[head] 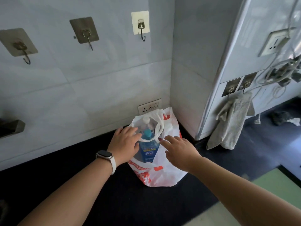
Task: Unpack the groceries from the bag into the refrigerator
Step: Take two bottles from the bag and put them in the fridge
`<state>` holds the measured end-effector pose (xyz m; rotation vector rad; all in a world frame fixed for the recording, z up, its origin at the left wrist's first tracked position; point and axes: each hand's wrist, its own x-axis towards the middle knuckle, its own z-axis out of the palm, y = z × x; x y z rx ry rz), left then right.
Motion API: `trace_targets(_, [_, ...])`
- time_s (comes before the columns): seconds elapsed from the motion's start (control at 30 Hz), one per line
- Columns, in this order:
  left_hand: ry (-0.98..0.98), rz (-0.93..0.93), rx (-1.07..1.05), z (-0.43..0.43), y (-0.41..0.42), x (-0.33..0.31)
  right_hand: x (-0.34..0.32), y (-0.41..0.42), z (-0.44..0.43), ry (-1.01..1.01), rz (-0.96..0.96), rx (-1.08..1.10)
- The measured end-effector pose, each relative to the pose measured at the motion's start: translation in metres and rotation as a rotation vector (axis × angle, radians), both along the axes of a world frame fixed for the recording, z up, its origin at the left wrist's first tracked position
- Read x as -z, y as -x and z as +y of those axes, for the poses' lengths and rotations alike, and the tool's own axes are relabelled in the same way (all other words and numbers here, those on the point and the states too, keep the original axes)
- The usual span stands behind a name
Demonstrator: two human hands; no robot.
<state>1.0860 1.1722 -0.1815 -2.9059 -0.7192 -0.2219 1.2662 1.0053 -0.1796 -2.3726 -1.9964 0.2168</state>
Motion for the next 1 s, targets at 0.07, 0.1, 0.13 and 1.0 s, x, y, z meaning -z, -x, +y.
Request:
trace_targets(0.07, [-0.043, -0.061, 0.034, 0.016, -0.001, 0.005, 0.002, -0.002, 0.008, -0.007, 0.02, 0.021])
trace_targets(0.1, [-0.062, -0.079, 0.056, 0.024, 0.0, 0.007, 0.003, -0.003, 0.012, -0.007, 0.026, 0.031])
trace_targets(0.13, [-0.075, -0.096, 0.066, 0.032, -0.001, 0.008, 0.003, -0.003, 0.015, -0.009, 0.023, 0.033])
trace_targets(1.0, [0.773, -0.048, -0.486, 0.078, 0.043, 0.106, 0.106, -0.052, 0.011, 0.173, -0.016, 0.28])
